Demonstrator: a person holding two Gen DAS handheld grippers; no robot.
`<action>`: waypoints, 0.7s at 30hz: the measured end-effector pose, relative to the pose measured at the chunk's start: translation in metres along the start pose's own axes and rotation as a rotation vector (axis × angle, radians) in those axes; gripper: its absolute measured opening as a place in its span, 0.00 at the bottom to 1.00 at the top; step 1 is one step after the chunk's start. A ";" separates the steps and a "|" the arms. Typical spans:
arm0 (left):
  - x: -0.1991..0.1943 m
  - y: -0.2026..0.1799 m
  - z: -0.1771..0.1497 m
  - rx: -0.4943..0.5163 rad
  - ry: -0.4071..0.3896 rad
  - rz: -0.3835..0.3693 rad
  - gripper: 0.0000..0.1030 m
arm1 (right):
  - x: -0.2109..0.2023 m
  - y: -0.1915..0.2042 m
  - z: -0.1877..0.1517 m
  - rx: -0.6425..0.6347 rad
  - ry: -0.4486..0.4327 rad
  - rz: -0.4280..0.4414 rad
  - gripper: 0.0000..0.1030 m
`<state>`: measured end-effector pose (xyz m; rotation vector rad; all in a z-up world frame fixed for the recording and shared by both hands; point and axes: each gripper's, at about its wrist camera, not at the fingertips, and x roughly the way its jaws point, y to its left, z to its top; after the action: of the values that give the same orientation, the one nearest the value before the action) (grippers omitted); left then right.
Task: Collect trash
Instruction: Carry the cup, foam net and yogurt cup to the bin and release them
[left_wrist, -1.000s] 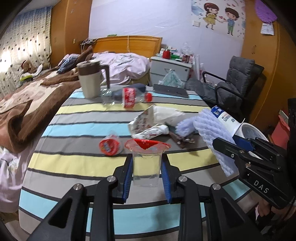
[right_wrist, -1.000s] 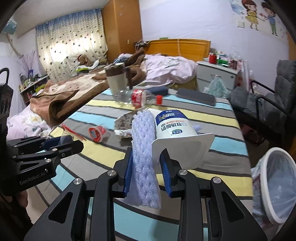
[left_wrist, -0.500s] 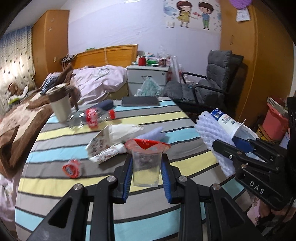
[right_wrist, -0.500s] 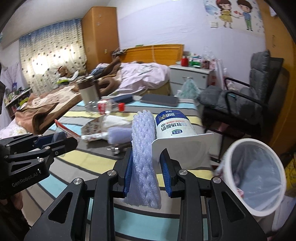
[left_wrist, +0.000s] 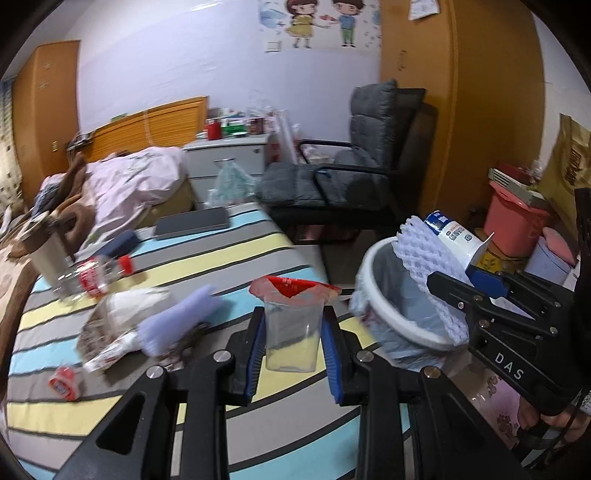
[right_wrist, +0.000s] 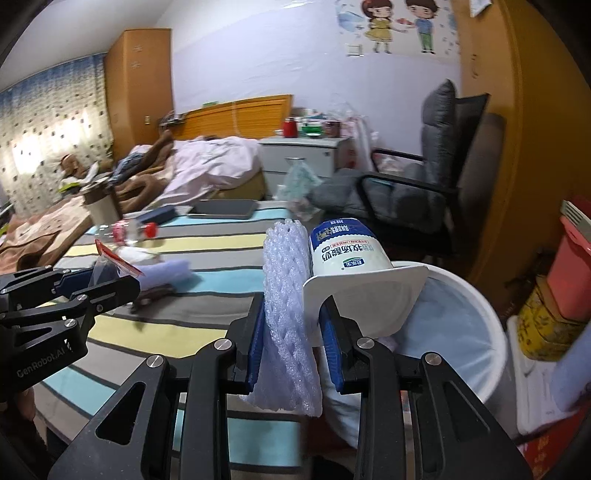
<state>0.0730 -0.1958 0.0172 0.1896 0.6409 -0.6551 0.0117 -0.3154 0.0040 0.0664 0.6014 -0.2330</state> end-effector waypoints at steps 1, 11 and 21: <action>0.004 -0.007 0.002 0.009 0.002 -0.015 0.30 | -0.001 -0.006 -0.001 0.006 0.000 -0.010 0.30; 0.043 -0.064 0.024 0.069 0.026 -0.134 0.30 | -0.003 -0.058 -0.007 0.065 0.028 -0.107 0.30; 0.080 -0.110 0.032 0.128 0.086 -0.223 0.30 | 0.012 -0.097 -0.018 0.115 0.101 -0.173 0.30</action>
<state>0.0696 -0.3340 -0.0023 0.2686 0.7097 -0.9075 -0.0116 -0.4098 -0.0171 0.1378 0.6949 -0.4335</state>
